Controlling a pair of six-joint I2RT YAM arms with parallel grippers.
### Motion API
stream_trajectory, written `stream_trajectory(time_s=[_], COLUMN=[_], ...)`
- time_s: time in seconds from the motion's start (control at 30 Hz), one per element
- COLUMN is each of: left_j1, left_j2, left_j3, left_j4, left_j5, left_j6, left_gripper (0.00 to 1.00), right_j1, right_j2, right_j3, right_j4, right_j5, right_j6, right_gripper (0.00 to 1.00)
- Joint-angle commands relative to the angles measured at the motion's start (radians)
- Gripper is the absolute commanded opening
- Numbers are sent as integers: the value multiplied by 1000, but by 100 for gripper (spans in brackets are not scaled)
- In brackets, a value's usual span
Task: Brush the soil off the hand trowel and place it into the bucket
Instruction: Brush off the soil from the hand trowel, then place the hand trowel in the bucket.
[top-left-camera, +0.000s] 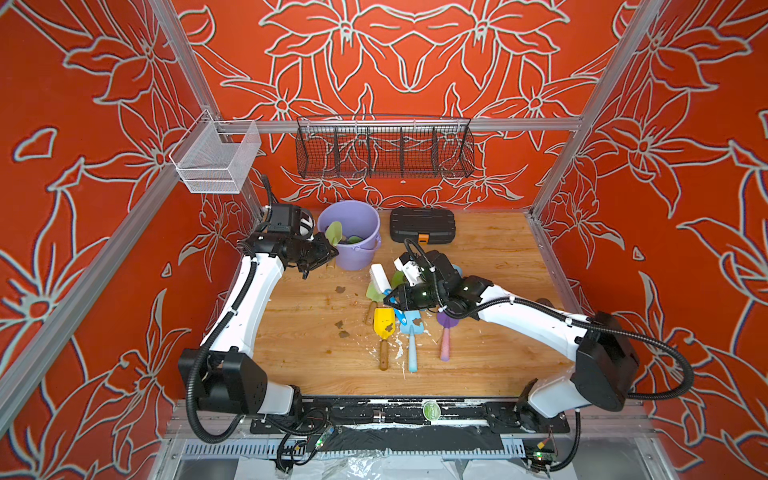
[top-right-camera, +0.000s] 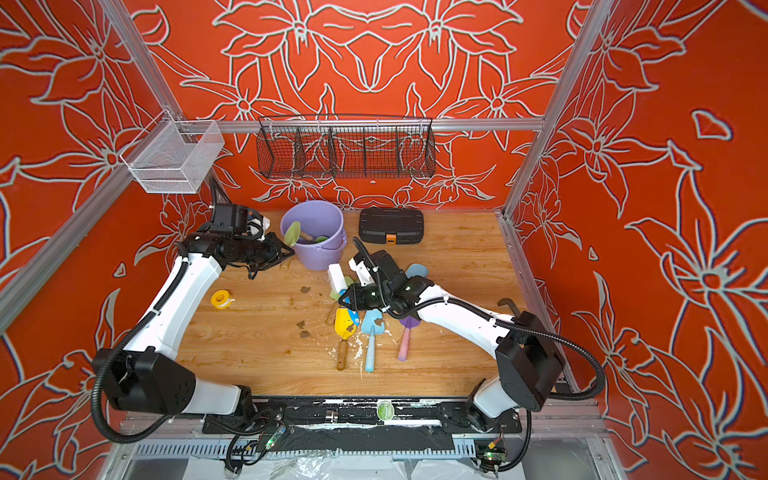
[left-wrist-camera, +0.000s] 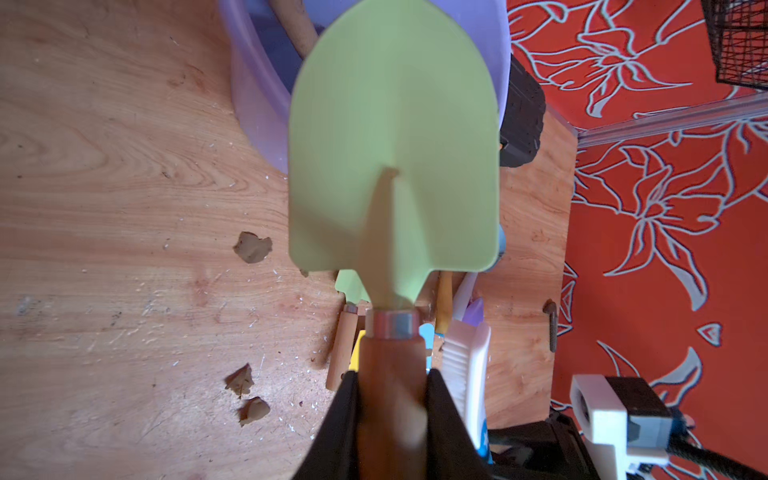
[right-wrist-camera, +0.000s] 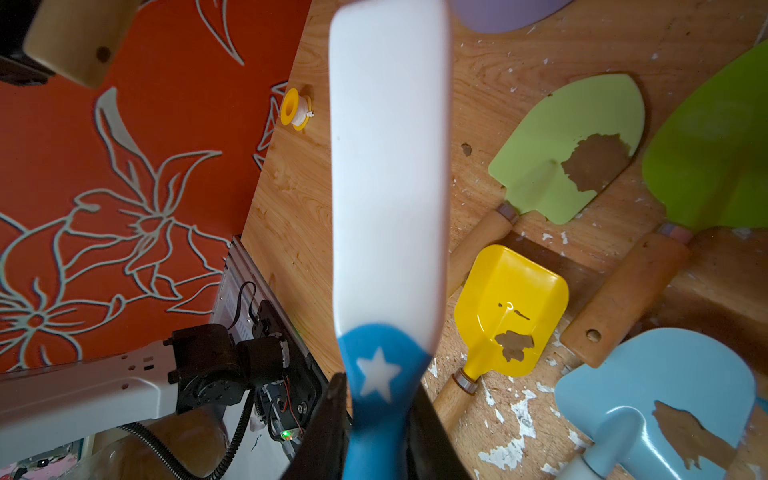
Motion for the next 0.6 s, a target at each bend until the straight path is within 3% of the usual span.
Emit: stream_trajectory(time_s=[0.0, 0.57], left_j1=[-10, -80], left_j2=[55, 481], left_j3=[93, 511], left_j4=[-49, -192], left_j5=[-89, -190], left_j6=[44, 57], left_gripper=[0, 0], right_j1=[-6, -13], right_j2=[-34, -42], right_j3=[-19, -38], right_j4=[21, 28], right_j5=[13, 21], right_j6=[-11, 3], right_gripper=[0, 0])
